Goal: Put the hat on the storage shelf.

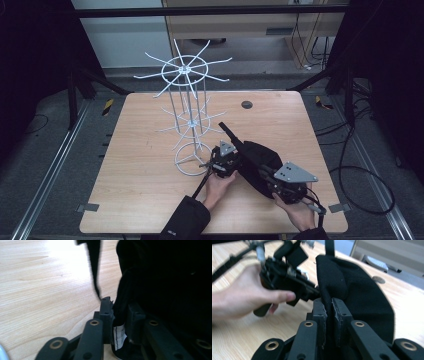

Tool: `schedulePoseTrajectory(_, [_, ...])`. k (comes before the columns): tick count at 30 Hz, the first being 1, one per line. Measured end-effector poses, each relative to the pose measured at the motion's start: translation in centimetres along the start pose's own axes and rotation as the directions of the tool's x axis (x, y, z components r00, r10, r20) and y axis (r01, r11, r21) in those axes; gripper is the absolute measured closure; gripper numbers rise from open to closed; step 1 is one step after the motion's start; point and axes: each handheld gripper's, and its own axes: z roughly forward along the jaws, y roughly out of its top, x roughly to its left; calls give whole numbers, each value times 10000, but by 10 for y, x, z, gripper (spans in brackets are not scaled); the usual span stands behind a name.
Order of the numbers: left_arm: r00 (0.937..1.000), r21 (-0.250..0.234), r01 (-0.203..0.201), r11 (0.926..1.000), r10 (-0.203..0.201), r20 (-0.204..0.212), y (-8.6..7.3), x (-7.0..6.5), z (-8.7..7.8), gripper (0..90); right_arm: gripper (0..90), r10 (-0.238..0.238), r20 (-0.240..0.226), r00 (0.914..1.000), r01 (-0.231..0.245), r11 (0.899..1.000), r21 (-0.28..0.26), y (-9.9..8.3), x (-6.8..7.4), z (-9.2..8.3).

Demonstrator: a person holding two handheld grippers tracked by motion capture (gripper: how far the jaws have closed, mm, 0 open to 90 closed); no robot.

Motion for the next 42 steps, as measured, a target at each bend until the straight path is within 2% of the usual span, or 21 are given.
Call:
schedulePoseTrajectory(4, [9997, 253, -228, 9994, 225, 128, -5, 2, -14, 632, 820, 83, 2, 10000, -83, 9997, 241, -6, 2, 5])
schedulePoseTrajectory(7, [9984, 81, -565, 9984, 565, 96, -12, 2, -33, 560, 821, 82, 73, 9999, -85, 9995, 319, -9, 2, 5])
schedulePoseTrajectory(10, [9976, -23, -665, 9978, 665, 178, -20, -1, -53, 518, 820, 224, 196, 9996, -231, 9990, 376, -11, 1, 6])
schedulePoseTrajectory(11, [9959, 4, -868, 9962, 868, 273, -23, -3, -61, 518, 819, 227, 220, 9995, -235, 9990, 390, -12, 1, 6])
schedulePoseTrajectory(14, [9926, -217, -1117, 9935, 1126, 453, -26, -11, -77, 517, 810, 230, 199, 9995, -237, 9991, 363, -13, 2, 6])
schedulePoseTrajectory(16, [9902, -464, -1124, 9926, 1158, 777, -23, -16, -86, 527, 801, 285, 140, 9995, -289, 9990, 332, -13, 3, 7])
schedulePoseTrajectory(18, [9907, -692, -896, 9936, 960, 967, -18, -19, -90, 527, 794, 280, 99, 9996, -283, 9991, 314, -14, 4, 7])
schedulePoseTrajectory(22, [9884, -864, -779, 9932, 883, 1236, -4, -23, -93, 530, 785, 227, 38, 9997, -228, 9991, 355, -16, 6, 7])
schedulePoseTrajectory(25, [9861, -1008, -474, 9938, 626, 1536, 7, -26, -94, 528, 781, 227, 17, 9997, -228, 9991, 358, -16, 7, 7])
schedulePoseTrajectory(29, [9828, -976, -210, 9950, 385, 1809, 14, -29, -92, 505, 780, 214, -5, 9998, -214, 9992, 335, -17, 7, 7])
schedulePoseTrajectory(35, [9832, -875, 172, 9960, -9, 1826, 20, -29, -82, 432, 774, 241, -72, 9997, -239, 9992, 321, -17, 9, 7])
schedulePoseTrajectory(37, [9852, -830, 221, 9963, -76, 1715, 21, -29, -79, 404, 773, 216, -95, 9997, -212, 9992, 348, -18, 9, 8])
schedulePoseTrajectory(42, [9852, -468, 206, 9987, -123, 1710, 19, -31, -74, 328, 776, 186, -84, 9998, -183, 9994, 283, -18, 9, 7])
